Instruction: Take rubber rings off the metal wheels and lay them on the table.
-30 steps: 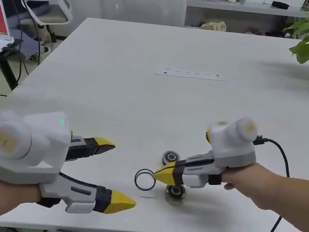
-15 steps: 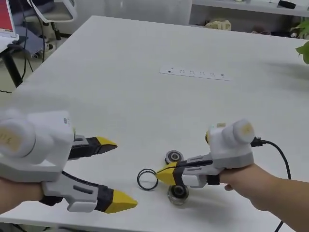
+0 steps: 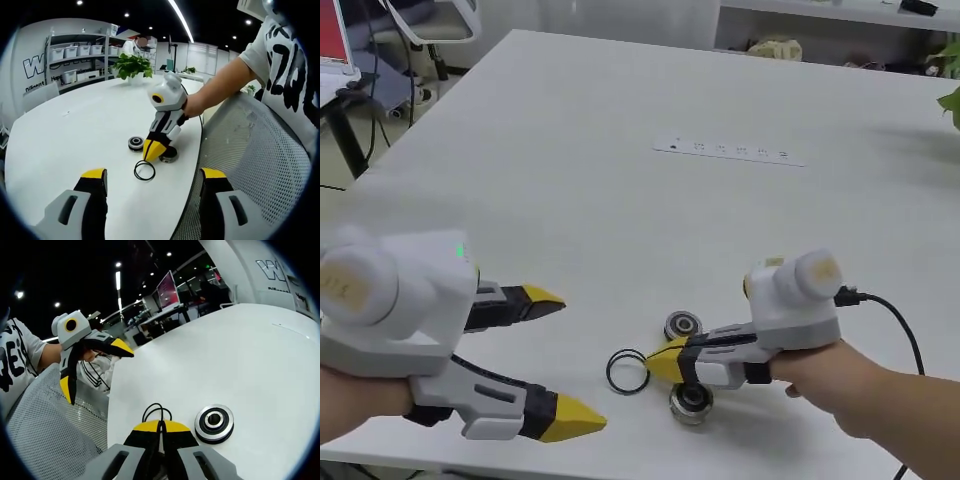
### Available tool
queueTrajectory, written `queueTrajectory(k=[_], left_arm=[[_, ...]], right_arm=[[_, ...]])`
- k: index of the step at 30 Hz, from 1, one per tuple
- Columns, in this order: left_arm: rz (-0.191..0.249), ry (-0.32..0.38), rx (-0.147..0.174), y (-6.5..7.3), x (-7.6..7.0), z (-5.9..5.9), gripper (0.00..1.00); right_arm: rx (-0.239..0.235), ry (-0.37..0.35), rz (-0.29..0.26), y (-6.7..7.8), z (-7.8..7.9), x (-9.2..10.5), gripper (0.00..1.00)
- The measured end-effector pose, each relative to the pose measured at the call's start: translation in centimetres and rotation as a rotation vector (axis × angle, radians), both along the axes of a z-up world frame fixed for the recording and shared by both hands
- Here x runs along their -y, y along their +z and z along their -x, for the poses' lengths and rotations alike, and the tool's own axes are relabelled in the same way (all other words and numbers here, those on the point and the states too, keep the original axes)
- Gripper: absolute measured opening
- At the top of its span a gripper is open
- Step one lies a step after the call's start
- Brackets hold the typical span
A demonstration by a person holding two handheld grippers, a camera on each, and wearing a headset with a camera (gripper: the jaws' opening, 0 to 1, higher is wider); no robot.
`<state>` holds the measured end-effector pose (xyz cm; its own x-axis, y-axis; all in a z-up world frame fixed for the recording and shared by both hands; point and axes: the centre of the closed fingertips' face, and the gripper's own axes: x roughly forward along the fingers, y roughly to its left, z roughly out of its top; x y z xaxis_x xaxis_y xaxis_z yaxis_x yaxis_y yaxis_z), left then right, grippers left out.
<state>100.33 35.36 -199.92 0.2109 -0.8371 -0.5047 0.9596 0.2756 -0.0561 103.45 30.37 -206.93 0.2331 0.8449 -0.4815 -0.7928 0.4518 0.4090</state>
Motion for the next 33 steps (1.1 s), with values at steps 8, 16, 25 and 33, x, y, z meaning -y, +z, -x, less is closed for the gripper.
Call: queueTrajectory(k=[8,16,25,33], left_arm=[[-0.005,-0.004,-0.01,-0.31,0.02,0.2,0.72],[-0.007,-0.004,-0.013,-0.38,-0.03,0.13,0.72],[-0.015,-0.013,-0.017,-0.52,0.06,0.33,0.72],[-0.018,-0.016,-0.018,-0.51,0.09,0.38,0.71]], right_arm=[[-0.008,-0.011,0.012,-0.45,-0.17,-0.04,0.0],[-0.013,-0.026,0.023,-0.68,-0.34,0.26,0.0],[-0.017,-0.029,0.024,-0.67,-0.31,0.32,0.0],[-0.02,-0.031,0.026,-0.57,-0.11,0.53,0.01]])
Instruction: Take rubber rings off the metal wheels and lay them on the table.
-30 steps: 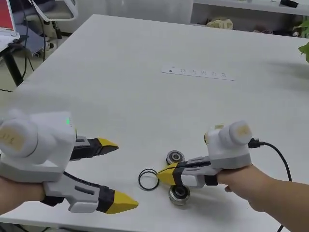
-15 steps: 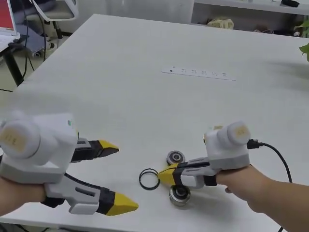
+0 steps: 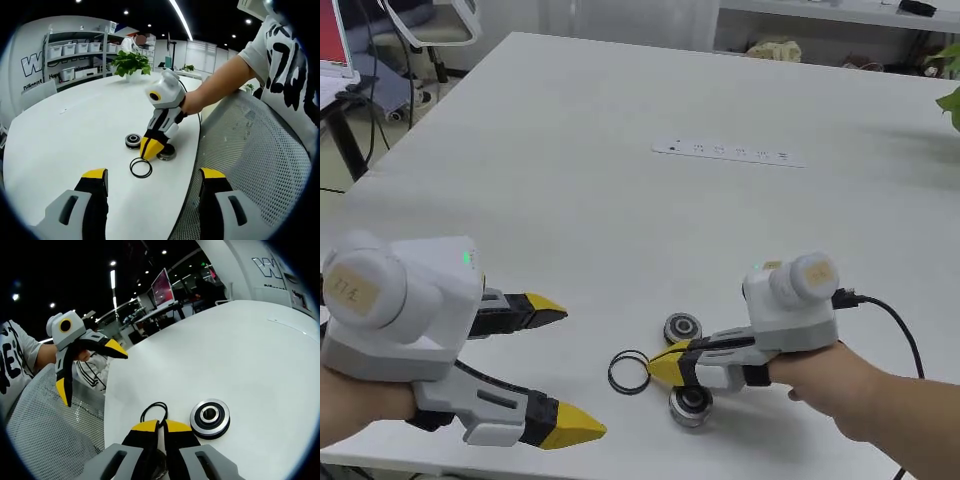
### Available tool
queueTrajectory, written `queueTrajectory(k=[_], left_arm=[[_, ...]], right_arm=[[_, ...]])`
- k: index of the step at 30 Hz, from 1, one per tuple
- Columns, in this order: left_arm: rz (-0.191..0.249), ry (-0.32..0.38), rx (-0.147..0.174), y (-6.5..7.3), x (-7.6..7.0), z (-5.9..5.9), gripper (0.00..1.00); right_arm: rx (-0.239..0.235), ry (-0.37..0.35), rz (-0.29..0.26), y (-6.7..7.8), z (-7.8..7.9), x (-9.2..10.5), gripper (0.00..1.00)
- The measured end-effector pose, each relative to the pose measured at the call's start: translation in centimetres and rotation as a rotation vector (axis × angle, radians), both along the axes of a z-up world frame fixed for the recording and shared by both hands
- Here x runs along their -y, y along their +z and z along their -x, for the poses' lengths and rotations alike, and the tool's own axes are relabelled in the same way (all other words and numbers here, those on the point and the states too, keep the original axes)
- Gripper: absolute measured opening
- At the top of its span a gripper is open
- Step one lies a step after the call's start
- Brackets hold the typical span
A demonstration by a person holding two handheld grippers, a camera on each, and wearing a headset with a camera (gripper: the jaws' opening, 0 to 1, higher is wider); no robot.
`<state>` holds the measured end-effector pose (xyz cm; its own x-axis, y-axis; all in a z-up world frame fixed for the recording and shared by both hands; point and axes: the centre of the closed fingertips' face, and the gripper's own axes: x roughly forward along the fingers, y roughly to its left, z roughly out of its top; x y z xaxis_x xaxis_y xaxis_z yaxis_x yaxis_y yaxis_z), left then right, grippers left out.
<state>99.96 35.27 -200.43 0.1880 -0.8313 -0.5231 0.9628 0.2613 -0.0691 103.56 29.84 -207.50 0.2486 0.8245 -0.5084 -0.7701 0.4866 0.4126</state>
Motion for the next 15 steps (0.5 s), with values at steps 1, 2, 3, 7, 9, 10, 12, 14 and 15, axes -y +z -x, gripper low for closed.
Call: queueTrajectory(k=[1,2,3,7,9,10,12,14,15], left_arm=[[0.0,0.001,-0.002,-0.03,-0.01,0.03,0.71],[-0.001,0.0,-0.002,-0.05,-0.01,0.07,0.71],[-0.001,0.0,-0.002,-0.06,-0.02,0.09,0.71],[-0.002,-0.001,-0.002,-0.02,-0.06,0.08,0.71],[-0.002,0.0,-0.002,0.03,-0.07,0.01,0.71],[-0.002,0.0,-0.001,0.04,-0.07,-0.02,0.71],[-0.003,0.0,0.0,0.07,-0.07,-0.1,0.71],[-0.003,-0.001,0.001,0.12,-0.05,-0.14,0.71],[-0.004,-0.001,0.001,0.13,-0.03,-0.17,0.71]], right_arm=[[0.0,-0.001,0.0,0.02,0.01,0.02,0.02],[0.0,0.0,-0.001,0.04,0.04,0.01,0.02],[0.0,0.0,-0.001,0.08,0.06,0.01,0.03],[0.004,0.001,-0.005,0.34,0.12,-0.05,0.04],[0.007,0.004,-0.006,0.47,0.18,-0.09,0.05],[0.01,0.004,-0.006,0.58,0.21,-0.11,0.05],[0.013,0.004,-0.008,0.72,0.21,-0.11,0.07],[0.018,0.005,-0.007,0.78,0.22,-0.09,0.08],[0.023,0.007,-0.004,0.82,0.23,-0.07,0.08]])
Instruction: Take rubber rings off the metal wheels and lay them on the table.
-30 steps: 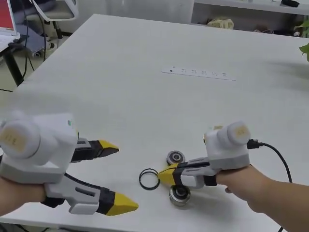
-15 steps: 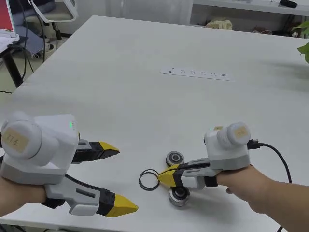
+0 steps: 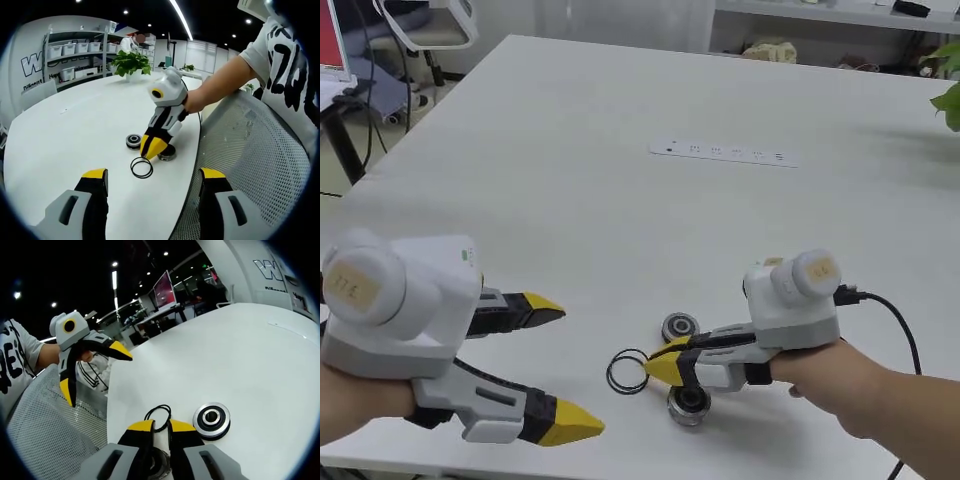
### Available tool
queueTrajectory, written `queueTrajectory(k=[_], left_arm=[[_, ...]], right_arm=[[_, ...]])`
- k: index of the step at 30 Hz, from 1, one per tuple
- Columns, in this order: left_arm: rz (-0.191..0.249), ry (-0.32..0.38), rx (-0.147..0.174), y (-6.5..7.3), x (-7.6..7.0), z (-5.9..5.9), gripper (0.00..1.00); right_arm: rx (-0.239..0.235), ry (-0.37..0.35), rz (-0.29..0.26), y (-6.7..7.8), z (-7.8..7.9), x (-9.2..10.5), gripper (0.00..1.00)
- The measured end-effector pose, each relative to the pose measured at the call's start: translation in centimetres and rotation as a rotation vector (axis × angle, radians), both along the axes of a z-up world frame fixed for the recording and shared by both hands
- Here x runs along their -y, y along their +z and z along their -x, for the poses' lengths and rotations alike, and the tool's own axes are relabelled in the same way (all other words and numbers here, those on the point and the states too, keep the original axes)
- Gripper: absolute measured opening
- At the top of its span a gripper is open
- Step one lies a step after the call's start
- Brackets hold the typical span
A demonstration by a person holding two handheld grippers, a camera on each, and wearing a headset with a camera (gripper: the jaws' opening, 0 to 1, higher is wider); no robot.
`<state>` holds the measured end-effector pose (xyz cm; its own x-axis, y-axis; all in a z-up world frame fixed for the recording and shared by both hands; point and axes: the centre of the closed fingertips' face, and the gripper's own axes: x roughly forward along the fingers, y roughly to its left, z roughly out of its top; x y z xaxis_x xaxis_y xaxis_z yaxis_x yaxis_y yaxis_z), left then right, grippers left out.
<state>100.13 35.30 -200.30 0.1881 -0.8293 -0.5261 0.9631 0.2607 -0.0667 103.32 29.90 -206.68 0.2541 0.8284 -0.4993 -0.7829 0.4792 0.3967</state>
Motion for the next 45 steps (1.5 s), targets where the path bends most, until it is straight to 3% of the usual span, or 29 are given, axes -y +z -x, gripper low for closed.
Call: queueTrajectory(k=[29,45], left_arm=[[-0.004,-0.011,0.006,0.5,0.9,-0.8,0.71],[-0.005,-0.005,0.015,0.9,0.9,-1.9,0.71]], right_arm=[[0.129,0.018,-0.007,2.4,-0.2,0.6,0.23],[0.182,0.008,-0.009,3.6,-0.9,1.1,0.26]])
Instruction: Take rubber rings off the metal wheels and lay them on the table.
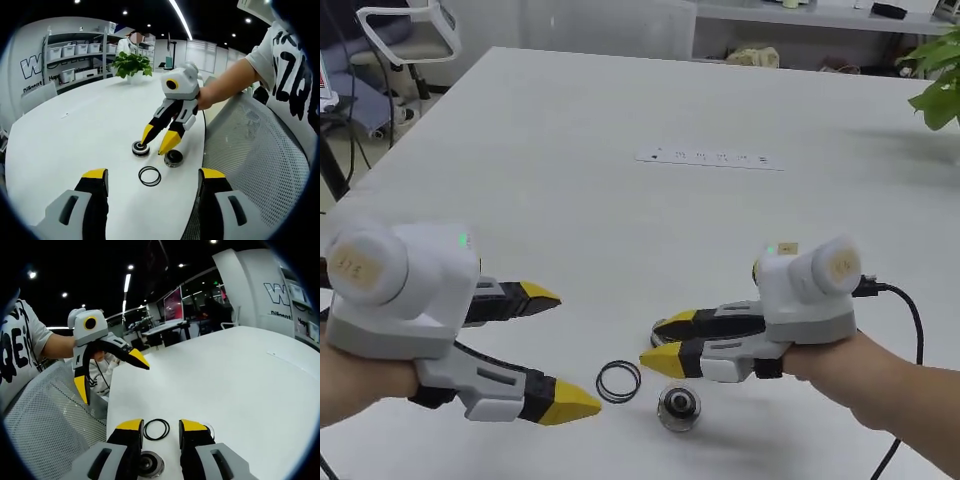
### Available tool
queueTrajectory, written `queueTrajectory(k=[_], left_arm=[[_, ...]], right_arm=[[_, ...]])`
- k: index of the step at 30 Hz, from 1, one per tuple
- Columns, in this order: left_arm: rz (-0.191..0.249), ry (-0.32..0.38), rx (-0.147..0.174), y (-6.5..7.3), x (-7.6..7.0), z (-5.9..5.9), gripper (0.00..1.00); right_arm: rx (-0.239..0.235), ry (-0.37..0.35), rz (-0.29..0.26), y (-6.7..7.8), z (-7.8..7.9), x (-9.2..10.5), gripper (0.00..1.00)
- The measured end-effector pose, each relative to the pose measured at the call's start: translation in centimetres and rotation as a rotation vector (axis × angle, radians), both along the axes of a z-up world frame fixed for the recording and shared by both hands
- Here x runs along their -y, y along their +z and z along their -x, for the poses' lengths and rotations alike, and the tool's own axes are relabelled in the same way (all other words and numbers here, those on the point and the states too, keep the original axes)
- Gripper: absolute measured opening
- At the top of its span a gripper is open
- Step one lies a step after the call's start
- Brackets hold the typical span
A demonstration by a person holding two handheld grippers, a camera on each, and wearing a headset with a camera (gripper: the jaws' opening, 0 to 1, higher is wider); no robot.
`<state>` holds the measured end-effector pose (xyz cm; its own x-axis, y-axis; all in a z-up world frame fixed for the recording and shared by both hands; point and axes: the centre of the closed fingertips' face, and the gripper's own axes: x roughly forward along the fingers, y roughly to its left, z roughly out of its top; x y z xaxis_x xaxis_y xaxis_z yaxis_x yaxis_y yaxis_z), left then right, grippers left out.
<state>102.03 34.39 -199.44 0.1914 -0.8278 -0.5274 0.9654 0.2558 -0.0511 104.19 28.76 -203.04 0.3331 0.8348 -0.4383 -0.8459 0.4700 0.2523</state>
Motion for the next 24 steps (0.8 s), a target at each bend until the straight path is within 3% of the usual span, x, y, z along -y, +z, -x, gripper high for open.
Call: queueTrajectory(k=[10,24], left_arm=[[-0.005,0.012,0.002,0.0,0.0,-1.3,0.71],[-0.005,0.008,0.009,0.2,1.4,-3.1,0.7]], right_arm=[[0.042,-0.043,-0.003,0.9,-1.3,1.5,0.3],[0.088,-0.087,0.032,1.0,-2.7,3.8,0.31]])
